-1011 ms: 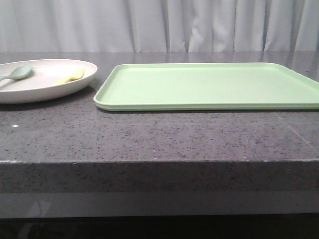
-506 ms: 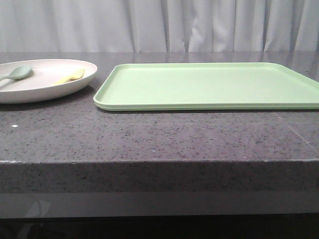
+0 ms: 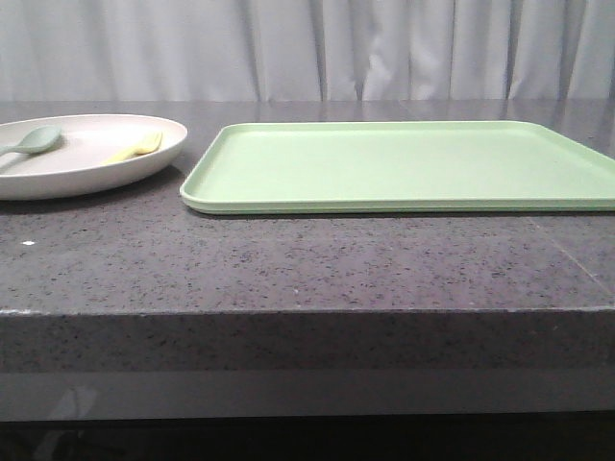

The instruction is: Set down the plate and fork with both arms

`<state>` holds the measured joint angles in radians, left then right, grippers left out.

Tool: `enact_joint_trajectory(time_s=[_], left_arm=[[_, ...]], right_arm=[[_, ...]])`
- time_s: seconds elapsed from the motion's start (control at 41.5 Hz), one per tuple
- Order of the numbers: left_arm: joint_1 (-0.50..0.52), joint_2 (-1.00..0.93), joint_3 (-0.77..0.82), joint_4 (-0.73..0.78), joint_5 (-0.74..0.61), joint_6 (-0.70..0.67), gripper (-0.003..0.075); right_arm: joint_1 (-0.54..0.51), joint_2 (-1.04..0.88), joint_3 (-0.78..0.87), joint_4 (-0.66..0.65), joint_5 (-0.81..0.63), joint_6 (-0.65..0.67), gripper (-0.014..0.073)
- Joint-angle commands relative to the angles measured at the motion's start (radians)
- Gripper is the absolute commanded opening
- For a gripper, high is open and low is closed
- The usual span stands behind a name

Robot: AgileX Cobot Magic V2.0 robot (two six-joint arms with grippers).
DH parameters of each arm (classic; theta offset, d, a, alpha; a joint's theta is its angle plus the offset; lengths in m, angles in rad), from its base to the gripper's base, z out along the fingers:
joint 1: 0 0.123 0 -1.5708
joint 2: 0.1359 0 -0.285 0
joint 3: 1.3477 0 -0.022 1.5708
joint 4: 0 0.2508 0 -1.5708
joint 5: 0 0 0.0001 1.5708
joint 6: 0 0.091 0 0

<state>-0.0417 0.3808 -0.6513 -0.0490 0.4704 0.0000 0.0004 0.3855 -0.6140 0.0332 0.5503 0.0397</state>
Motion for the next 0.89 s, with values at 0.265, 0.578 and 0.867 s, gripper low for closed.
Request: enact_joint_trajectory(time_s=[0.265,0.578,0.867], left_arm=[[0.002,0.016,-0.035,0.009,-0.064,-0.024,0.0544],[0.002,0.016,-0.035,0.009,-0.064,-0.024,0.0567],[0.002,0.027,-0.035,-0.011,-0.075,-0.024,0.0513]], right_arm=[[0.001,0.016,-0.036,-0.019,-0.069,-0.010,0.0508],[0.001,0.016,-0.036,-0.019,-0.069,-0.010,0.0554],[0.001,0.016,-0.036,-0.019,-0.069,-0.010,0.0554]])
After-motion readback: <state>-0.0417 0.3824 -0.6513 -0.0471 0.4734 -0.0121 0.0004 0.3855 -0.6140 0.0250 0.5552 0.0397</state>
